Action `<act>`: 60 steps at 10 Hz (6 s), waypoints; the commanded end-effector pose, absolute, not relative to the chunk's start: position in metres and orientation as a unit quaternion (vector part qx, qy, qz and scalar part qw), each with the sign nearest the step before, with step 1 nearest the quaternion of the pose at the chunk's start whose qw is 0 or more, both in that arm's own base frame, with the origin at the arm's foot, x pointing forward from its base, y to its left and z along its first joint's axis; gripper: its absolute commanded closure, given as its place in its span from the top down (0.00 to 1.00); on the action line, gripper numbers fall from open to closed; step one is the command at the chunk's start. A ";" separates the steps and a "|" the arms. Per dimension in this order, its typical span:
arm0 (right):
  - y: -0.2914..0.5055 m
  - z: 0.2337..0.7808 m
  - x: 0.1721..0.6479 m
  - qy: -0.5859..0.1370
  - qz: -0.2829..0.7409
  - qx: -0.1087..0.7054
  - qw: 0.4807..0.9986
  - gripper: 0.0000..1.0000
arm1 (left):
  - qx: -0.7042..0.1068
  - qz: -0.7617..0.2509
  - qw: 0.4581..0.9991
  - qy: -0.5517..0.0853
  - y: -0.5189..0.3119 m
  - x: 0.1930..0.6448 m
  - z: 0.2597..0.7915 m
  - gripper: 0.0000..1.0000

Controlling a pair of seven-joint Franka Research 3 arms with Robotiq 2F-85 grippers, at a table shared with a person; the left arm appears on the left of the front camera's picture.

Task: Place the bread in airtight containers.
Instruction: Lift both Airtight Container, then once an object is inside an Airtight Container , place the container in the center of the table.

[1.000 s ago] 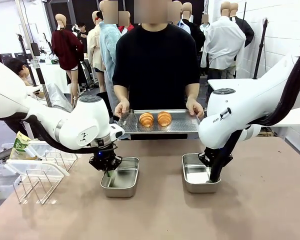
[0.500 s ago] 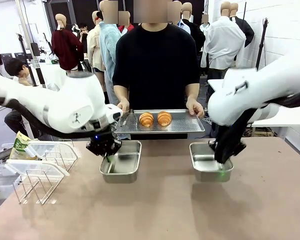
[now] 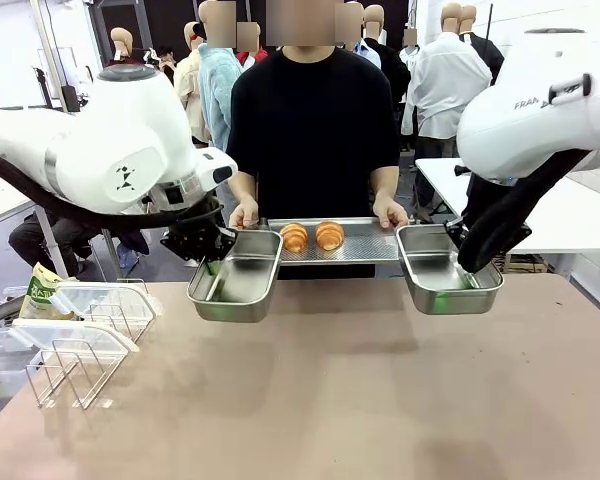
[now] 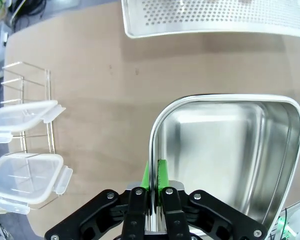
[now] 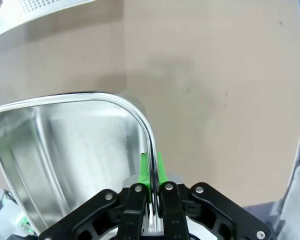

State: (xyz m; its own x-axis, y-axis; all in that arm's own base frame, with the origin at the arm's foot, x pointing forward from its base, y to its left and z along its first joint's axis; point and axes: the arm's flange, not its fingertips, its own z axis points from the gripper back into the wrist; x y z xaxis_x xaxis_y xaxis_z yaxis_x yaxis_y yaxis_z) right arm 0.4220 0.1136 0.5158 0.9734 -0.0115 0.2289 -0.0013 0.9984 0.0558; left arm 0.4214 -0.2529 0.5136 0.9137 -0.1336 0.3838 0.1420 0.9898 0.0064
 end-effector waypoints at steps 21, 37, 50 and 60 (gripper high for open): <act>0.115 0.518 0.420 -0.113 -0.001 0.030 0.993 0.00 | -0.016 -0.071 0.978 -0.197 -0.257 0.421 0.518 0.00; 0.115 0.518 0.420 -0.113 -0.001 0.030 0.993 0.00 | -0.016 -0.071 0.978 -0.197 -0.257 0.421 0.518 0.00; 0.115 0.518 0.420 -0.113 -0.001 0.030 0.993 0.00 | -0.016 -0.071 0.978 -0.197 -0.257 0.421 0.518 0.00; 0.115 0.518 0.420 -0.113 -0.001 0.030 0.993 0.00 | -0.016 -0.071 0.978 -0.197 -0.257 0.421 0.518 0.00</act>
State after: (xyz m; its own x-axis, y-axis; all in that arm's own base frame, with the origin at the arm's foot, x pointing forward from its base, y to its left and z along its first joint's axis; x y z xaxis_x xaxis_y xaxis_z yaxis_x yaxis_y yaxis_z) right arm 0.4202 0.1150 0.5151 0.9762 -0.0043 0.2169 -0.0076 0.9985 0.0539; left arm 0.4208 -0.2588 0.5138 0.9173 -0.1253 0.3779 0.1392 0.9902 -0.0095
